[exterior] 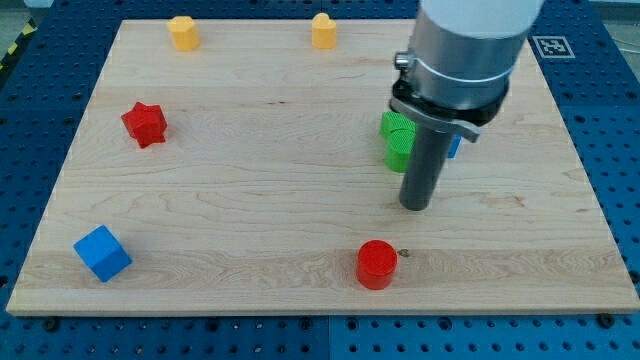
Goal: Place the arm in between the red blocks
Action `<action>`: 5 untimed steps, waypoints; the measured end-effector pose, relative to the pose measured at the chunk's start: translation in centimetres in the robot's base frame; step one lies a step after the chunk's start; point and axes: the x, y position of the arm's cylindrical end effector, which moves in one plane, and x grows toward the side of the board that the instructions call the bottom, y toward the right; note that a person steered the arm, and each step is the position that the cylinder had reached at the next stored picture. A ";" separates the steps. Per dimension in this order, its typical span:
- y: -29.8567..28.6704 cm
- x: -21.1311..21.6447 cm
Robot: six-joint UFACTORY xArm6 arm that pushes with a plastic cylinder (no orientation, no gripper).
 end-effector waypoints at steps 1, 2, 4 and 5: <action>-2.5 0.0; -3.1 0.0; -4.8 0.0; -5.0 0.0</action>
